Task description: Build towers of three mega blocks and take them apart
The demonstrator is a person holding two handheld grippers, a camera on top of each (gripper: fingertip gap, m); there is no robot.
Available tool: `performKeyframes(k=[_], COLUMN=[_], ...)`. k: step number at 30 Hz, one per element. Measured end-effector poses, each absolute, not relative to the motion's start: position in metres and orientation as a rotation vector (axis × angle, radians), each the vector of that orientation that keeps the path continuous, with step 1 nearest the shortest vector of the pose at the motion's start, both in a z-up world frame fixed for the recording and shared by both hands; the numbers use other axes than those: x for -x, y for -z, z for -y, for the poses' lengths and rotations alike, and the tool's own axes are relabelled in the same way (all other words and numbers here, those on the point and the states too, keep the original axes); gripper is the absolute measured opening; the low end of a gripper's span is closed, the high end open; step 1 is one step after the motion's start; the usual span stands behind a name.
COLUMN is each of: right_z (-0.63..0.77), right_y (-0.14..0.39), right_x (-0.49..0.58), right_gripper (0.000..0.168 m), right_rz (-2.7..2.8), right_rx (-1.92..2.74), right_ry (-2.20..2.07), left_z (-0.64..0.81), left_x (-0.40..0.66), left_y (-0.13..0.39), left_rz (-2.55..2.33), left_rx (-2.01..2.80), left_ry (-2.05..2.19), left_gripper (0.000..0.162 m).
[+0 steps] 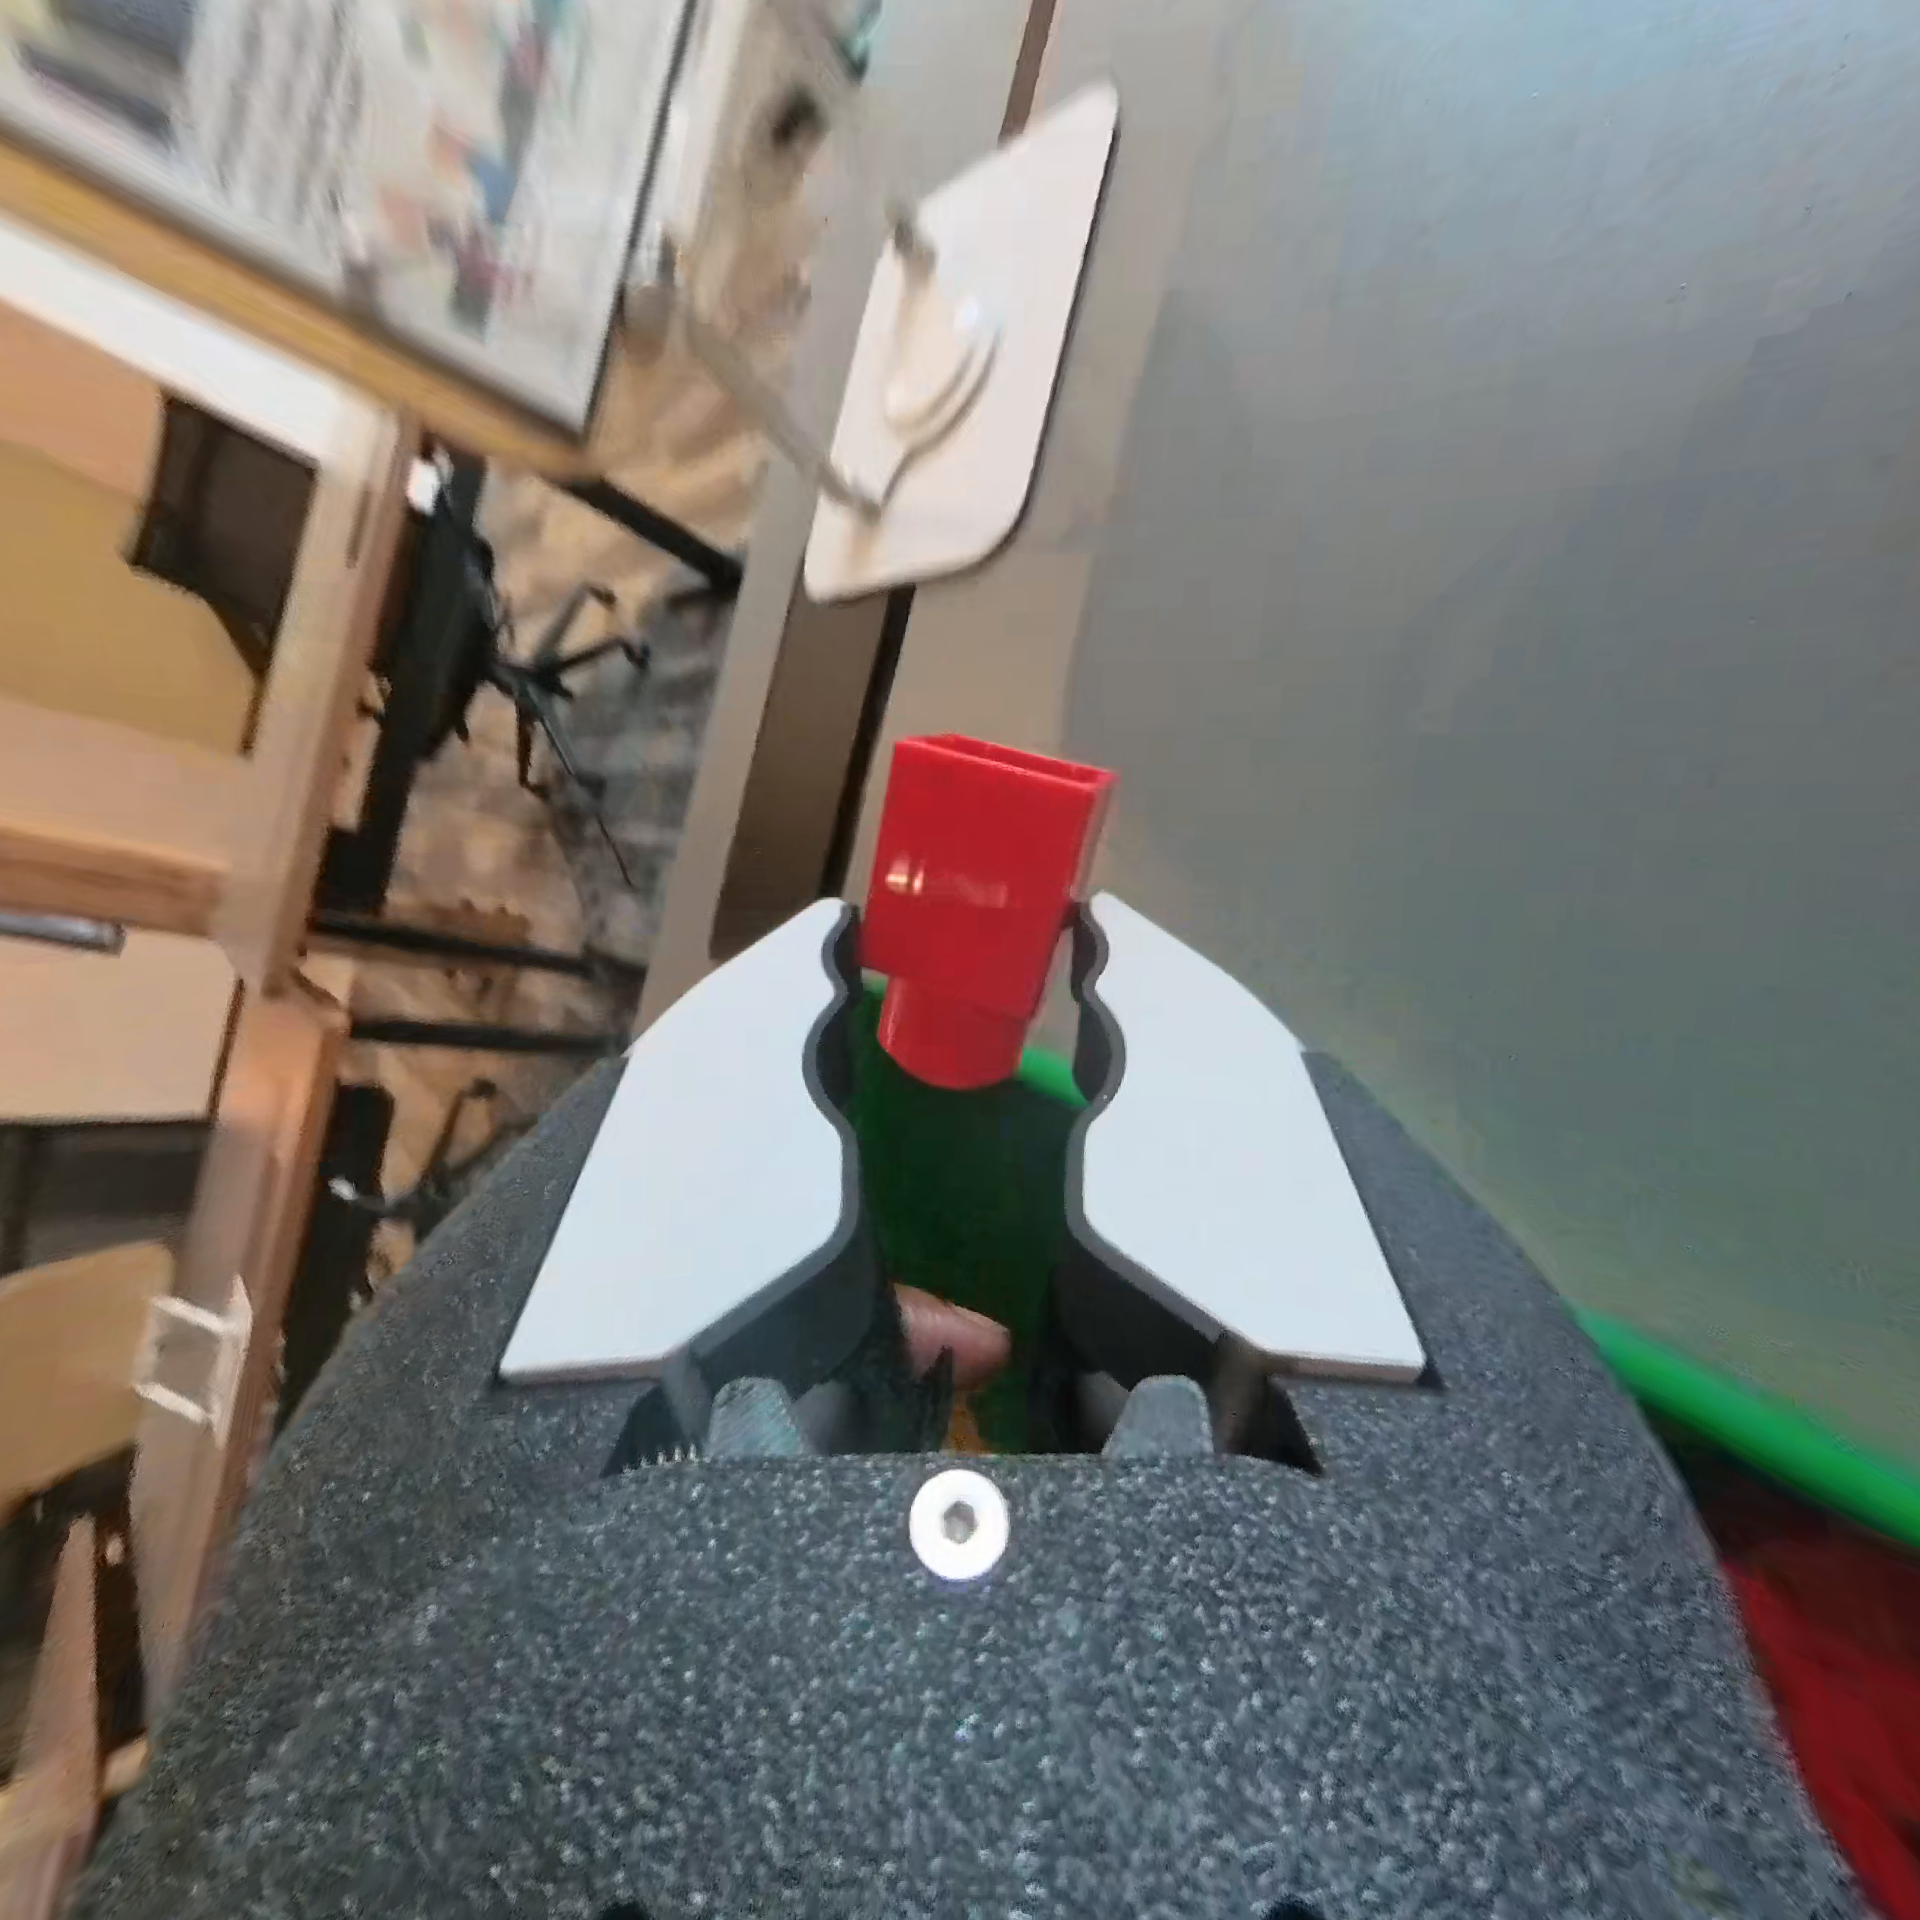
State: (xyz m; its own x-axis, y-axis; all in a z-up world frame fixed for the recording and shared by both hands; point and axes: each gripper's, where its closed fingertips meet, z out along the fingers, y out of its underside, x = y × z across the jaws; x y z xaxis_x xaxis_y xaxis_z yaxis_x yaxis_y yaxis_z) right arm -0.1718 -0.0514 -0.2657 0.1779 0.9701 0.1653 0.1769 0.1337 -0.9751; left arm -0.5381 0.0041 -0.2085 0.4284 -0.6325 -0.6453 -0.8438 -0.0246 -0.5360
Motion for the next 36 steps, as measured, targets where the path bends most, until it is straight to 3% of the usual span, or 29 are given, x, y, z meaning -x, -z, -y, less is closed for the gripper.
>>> performKeyframes(k=[7, 16, 24, 29, 36], right_z=[0.052, 0.077, 0.089, 0.085, 0.088], right_y=[0.269, 0.245, 0.237, 0.246, 0.223], right_x=[0.176, 0.206, 0.248, 0.257, 0.253], right_gripper=[0.048, 0.053, 0.052, 0.036, 0.034], right_rz=[1.293, 1.458, 1.605, 1.665, 1.529], right_rx=[1.304, 1.195, 1.173, 1.196, 1.134], right_ry=[-0.822, -0.696, -0.517, -0.475, -0.698], left_z=[0.028, 0.066, 0.076, 0.077, 0.081], left_x=[0.404, 0.292, 0.255, 0.254, 0.253], left_y=[0.189, 0.231, 0.255, 0.259, 0.242], left_rz=[-1.33, -1.397, -1.441, -1.45, -1.351], left_rx=[1.505, 1.523, 1.557, 1.56, 1.51], left_ry=[-0.091, 0.144, 0.22, 0.23, 0.388], left_gripper=[0.038, 0.038, 0.038, 0.038, 0.043])
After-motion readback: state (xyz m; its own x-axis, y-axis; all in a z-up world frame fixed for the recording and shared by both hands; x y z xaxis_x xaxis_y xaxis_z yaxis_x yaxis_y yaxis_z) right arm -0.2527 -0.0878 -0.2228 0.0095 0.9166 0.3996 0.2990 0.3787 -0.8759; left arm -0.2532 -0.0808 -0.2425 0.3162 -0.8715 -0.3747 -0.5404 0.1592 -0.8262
